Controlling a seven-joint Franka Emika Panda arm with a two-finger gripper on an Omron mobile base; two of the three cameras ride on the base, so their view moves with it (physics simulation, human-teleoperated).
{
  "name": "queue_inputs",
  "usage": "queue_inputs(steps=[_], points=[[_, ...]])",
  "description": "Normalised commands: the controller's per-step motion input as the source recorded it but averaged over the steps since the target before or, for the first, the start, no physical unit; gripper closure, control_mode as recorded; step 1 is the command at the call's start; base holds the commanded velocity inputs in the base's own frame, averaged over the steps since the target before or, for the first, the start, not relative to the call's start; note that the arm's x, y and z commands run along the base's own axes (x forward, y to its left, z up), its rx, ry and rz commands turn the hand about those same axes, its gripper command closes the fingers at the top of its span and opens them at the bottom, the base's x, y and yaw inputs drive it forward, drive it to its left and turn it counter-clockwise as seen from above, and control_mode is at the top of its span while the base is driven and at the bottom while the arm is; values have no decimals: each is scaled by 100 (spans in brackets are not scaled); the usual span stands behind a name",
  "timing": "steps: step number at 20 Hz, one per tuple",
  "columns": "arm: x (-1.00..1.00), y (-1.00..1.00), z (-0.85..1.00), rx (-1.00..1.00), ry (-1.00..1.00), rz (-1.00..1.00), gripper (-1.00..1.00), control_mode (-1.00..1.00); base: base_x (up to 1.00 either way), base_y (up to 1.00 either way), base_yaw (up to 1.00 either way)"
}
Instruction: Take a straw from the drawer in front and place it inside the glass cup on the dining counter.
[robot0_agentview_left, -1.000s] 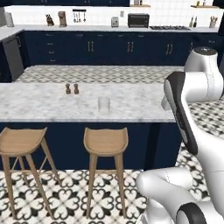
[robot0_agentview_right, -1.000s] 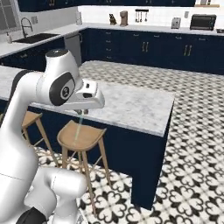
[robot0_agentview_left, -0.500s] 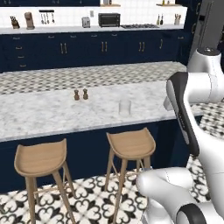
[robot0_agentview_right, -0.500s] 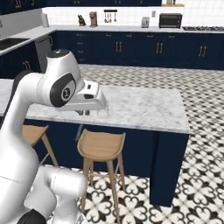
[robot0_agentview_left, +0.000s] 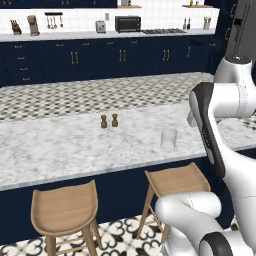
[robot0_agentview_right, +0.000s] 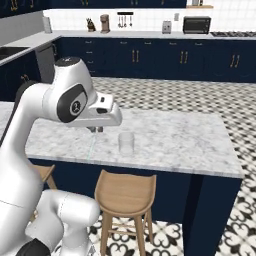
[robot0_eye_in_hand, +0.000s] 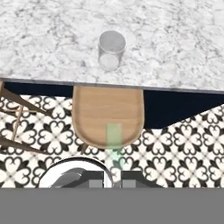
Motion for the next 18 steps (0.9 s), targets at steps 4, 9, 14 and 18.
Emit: queue_inputs(steps=[4,9,14,18], points=[[0,0,0,0,0,0,100,100,97,0,14],[39,0,23,10,-10,16,100,-100,17,0,4],[7,-14,35,23,-29,24,100,-100,0,0,0],[0,-24,30,28,-37,21,100,-100,0,0,0]])
